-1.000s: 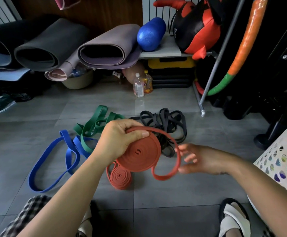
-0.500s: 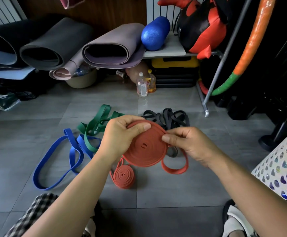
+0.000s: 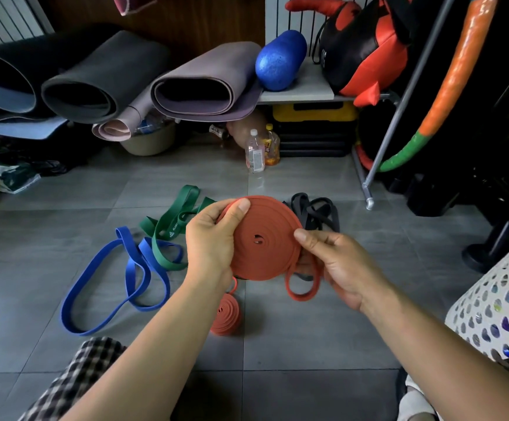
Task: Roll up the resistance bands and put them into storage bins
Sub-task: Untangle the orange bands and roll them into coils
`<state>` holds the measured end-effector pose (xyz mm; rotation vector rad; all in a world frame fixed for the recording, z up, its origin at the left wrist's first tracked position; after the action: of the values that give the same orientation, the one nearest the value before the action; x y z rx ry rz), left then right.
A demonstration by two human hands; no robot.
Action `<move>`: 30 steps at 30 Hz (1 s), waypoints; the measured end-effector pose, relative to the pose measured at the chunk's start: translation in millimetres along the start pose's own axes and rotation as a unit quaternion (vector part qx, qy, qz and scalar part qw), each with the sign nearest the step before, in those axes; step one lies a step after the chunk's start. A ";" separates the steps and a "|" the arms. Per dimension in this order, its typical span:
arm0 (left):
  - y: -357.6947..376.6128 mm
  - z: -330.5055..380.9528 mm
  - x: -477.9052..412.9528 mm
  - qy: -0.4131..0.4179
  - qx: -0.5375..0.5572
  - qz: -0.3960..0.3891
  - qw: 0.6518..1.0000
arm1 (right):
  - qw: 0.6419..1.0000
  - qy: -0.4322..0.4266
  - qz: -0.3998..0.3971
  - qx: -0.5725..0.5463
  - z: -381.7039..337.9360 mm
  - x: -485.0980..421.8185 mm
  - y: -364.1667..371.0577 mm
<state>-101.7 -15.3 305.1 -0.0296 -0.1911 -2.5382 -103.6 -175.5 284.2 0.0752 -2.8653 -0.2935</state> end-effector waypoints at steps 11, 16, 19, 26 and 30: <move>7.1 -23.4 14.7 -0.179 0.110 0.051 0.976 | 0.985 -0.010 0.097 -0.140 19.3 5.7 12.0; 8.3 -33.3 16.4 -0.204 0.074 -0.025 0.976 | 0.993 -0.008 0.105 -0.057 16.2 -5.7 -3.6; 0.1 -27.8 7.3 -0.170 -0.026 -0.138 0.975 | 0.996 -0.009 0.085 0.025 7.2 -11.6 -15.1; -7.2 -35.8 13.6 -0.150 -0.120 -0.213 0.958 | 0.986 -0.024 -0.030 0.160 7.7 -2.7 -5.1; -8.0 -40.5 15.0 -0.164 -0.063 -0.119 0.977 | 0.993 -0.038 0.014 0.111 11.7 -6.2 0.5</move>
<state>-117.7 -23.0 265.0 -0.5074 -0.1692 -2.7678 -100.7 -172.3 271.6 0.0668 -2.9603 0.0312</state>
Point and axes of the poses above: each hand's wrist, its own x-axis away from the middle knuckle, its own y-axis out of the palm, z = x × y, the point moved 3 cm from there along -x, towards the middle knuckle, and after that the axes turned 9 degrees about z, right-handed, at the moved point
